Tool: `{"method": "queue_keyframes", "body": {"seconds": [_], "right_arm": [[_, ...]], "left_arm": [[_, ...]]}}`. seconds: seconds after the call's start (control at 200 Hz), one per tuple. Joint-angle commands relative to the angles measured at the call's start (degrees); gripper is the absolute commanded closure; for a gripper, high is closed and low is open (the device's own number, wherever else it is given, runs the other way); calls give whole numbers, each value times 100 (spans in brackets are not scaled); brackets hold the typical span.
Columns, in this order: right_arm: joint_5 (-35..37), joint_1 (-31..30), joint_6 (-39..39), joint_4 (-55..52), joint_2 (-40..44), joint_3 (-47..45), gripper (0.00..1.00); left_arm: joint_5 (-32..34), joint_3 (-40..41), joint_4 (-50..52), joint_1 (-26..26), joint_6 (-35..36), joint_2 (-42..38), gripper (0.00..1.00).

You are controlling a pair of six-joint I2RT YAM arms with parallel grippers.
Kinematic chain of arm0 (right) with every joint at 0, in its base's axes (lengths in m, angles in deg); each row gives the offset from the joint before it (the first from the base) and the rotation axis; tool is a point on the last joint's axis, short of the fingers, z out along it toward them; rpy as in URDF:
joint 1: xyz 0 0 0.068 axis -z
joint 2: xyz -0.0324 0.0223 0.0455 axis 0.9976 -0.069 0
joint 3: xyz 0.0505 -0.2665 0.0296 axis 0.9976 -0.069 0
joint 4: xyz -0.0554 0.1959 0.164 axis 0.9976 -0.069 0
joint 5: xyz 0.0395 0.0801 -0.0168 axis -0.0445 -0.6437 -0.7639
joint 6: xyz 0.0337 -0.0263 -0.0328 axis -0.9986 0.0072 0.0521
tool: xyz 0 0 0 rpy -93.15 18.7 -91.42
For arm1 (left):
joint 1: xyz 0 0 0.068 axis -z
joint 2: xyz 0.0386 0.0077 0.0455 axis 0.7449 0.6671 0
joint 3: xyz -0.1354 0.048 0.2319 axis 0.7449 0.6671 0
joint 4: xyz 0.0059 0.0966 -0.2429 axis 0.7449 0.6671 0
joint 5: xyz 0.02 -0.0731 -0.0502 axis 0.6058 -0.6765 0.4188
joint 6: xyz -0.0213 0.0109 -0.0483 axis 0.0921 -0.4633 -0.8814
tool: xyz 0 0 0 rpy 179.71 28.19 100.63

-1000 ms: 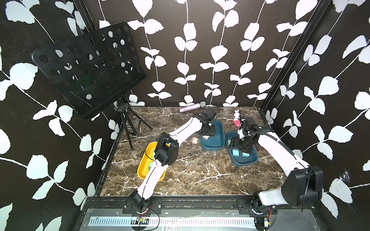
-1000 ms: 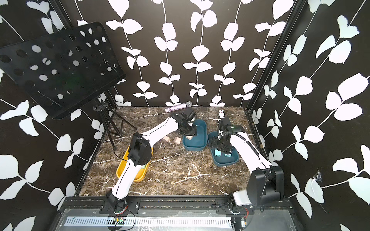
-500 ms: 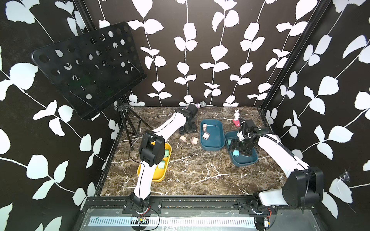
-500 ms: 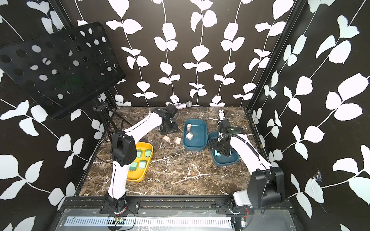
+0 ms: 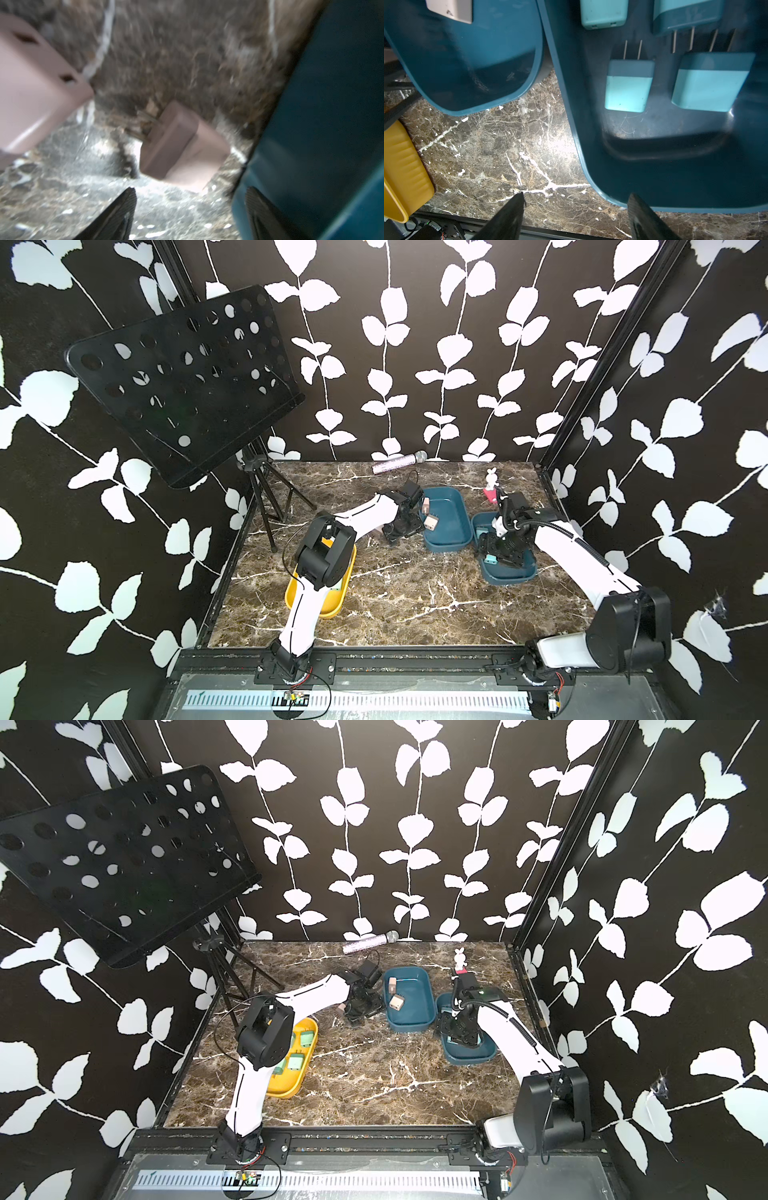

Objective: Place the plugs by color into the storage box
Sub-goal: Adjust the storage box at the center of the board, then pick up the plug from the center of the board.

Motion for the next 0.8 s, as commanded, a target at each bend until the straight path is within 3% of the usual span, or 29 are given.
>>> {"method": "queue_keyframes", "body": {"seconds": [0.0,0.225,0.57,0.65,0.795], "right_arm": [[58,18,59,-119,145,-50,24],[63,21,67,-107,109,-23,24],[28,17,35,-122,70,56,24],[9,17,16,-116,62,60,24],[4,25,6,-95,11,130,24]], "left_arm": [[272,-229,-253,-35,-371,131,19],[473,-689,-95,-44,-453,531,23],[985,-2008,1221,-60,695,1247,34],[984,-2092,1329,-36,1018,1321,40],[1030,-2082,1643,-13,1495,1327,40]]}}
